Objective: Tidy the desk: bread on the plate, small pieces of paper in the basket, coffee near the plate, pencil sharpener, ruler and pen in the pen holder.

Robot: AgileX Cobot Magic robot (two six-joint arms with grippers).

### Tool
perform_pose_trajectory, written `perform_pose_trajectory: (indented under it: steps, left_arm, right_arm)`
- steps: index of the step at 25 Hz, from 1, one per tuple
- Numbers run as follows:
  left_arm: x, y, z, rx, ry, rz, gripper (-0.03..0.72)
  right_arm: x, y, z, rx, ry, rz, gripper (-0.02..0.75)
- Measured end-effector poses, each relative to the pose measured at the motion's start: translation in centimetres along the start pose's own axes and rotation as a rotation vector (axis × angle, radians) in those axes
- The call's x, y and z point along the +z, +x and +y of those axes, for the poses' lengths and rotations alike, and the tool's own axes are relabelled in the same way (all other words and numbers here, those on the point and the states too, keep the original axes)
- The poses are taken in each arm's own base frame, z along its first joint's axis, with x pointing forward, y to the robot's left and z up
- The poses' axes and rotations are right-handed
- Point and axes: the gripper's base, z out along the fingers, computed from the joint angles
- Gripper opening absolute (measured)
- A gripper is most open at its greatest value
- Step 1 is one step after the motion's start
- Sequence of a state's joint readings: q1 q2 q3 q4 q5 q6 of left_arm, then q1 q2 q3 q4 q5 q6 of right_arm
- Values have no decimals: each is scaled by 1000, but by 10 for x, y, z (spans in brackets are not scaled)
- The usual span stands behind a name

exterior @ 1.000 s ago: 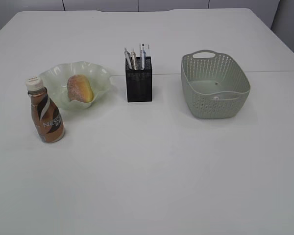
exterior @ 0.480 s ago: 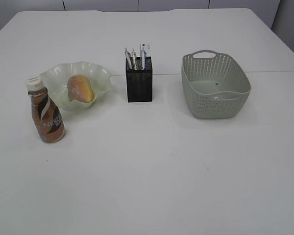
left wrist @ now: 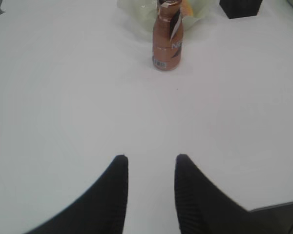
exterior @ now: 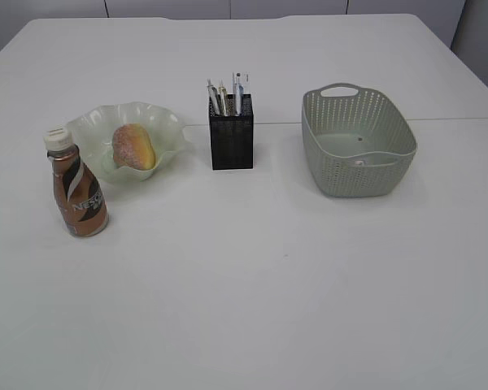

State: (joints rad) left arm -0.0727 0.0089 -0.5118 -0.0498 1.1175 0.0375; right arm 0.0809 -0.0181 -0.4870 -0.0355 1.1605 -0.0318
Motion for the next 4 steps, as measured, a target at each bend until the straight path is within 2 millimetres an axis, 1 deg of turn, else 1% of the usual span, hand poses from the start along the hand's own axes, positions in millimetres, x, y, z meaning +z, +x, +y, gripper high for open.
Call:
perform_pose_trajectory:
  steps: [4]
  left_arm:
    - [0, 0, 0, 12, 21, 0, 237]
  right_arm:
    - [0, 0, 0, 0, 0, 0, 364]
